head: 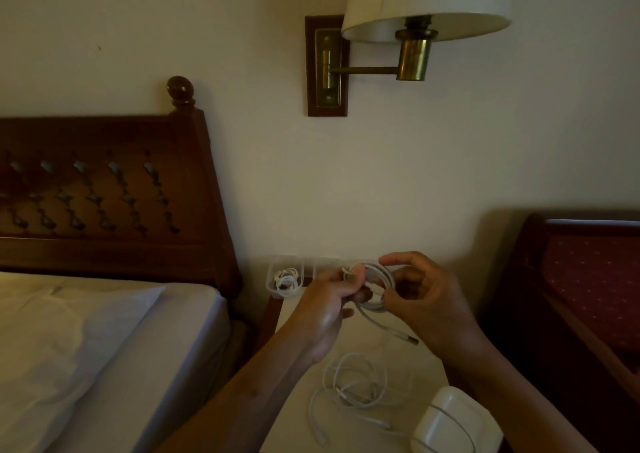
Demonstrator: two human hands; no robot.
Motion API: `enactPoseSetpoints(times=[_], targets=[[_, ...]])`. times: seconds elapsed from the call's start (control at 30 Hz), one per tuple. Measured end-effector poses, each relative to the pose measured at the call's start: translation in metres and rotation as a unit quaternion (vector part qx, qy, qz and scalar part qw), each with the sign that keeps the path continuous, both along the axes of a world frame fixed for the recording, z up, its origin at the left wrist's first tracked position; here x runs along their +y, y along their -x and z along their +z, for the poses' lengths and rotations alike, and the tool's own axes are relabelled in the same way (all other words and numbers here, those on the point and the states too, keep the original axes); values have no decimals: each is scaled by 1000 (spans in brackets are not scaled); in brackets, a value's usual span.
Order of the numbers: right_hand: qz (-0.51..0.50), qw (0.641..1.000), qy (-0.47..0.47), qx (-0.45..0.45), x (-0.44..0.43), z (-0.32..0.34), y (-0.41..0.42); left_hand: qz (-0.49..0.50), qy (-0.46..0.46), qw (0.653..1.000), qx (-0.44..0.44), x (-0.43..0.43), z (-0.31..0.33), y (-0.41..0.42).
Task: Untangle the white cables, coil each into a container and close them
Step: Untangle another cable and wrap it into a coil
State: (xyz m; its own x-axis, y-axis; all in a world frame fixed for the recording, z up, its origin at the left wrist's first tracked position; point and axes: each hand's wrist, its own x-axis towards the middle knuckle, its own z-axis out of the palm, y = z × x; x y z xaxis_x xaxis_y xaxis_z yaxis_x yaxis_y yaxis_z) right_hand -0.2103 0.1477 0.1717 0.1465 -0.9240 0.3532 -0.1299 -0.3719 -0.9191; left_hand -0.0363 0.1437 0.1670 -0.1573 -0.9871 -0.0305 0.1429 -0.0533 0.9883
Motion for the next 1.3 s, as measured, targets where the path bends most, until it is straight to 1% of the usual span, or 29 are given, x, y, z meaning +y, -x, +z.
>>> enactPoseSetpoints(times=[0.1,0.17,0.27,0.33,0.43,0.57,0.7,0.77,0.8,0.83,0.87,0.9,0.93,0.97,1.0,1.1,1.17,1.23,1.3], targets=[[-8,1000,22,-15,0,0,-2,31,72,995,-54,-2,0,3],[-31,998,27,-38,1,-1,-5,31,111,990,-88,-4,2,3],[-67,995,50,-46,1,-1,-11,37,139,981,-130,-8,6,2],[-73,994,65,-48,1,-1,-14,59,138,978,-146,-10,7,3],[-59,993,98,-16,2,-2,-15,65,89,986,-127,-12,12,2],[-22,996,86,-7,1,-2,-8,27,3,995,-100,-10,14,-5],[75,995,61,-30,-3,4,6,-53,-19,998,1,-6,14,-11],[94,993,67,-34,-8,1,10,-65,-19,998,15,-6,17,-10],[78,994,70,-28,-9,-1,8,-53,-20,998,13,-6,18,-7],[40,995,87,-3,-10,-4,7,-31,-20,999,4,-6,18,-3],[-14,991,125,43,-11,-7,6,-2,-22,1000,-9,-7,17,1],[-72,974,183,111,-10,-10,4,27,-25,999,-22,-7,17,5],[-113,947,244,174,-9,-13,2,52,-27,998,-35,-8,16,8],[-126,926,290,207,-7,-15,-1,67,-25,996,-45,-8,16,10],[-122,918,309,216,-6,-16,-5,71,-20,996,-51,-8,17,11],[-142,919,320,183,-5,-12,-13,62,-16,997,-48,-7,20,13],[-143,918,328,173,-8,-6,-12,37,-23,999,-27,-4,21,12],[-136,922,312,186,-9,-1,-9,-3,-30,1000,1,-3,20,7],[-137,936,263,189,-10,2,-7,-29,-29,999,11,-2,21,2]])
